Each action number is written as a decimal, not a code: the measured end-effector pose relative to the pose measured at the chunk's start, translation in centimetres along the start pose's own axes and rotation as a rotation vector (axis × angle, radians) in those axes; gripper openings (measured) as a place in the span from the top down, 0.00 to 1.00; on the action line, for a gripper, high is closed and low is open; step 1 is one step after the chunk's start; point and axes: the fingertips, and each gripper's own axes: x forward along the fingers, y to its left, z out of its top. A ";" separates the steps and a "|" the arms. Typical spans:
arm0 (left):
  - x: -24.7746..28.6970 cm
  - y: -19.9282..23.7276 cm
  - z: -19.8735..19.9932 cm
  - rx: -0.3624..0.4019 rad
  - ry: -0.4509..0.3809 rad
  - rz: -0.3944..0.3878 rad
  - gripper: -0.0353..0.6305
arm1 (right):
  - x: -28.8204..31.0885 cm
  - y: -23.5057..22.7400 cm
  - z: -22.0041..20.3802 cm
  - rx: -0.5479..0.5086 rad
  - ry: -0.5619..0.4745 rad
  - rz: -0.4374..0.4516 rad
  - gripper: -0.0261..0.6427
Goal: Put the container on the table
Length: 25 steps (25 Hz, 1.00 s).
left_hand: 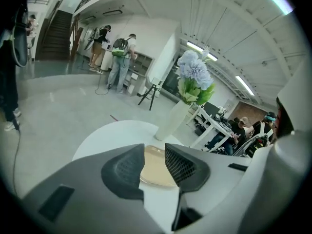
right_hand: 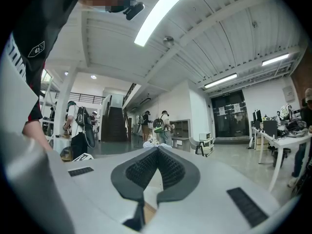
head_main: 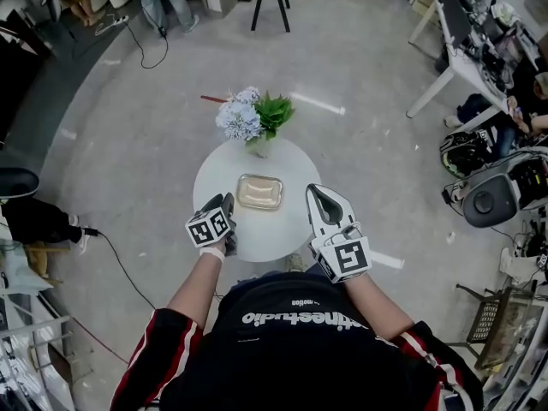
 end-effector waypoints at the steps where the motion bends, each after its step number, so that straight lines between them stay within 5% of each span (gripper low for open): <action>1: -0.5 -0.4 0.3 0.009 -0.008 -0.017 0.75 | -0.1 0.2 0.1 0.000 -0.003 -0.001 0.94; 25: -16.1 -17.5 11.4 0.313 -0.333 -0.386 0.75 | -1.9 4.2 7.9 0.060 -0.127 -0.001 0.94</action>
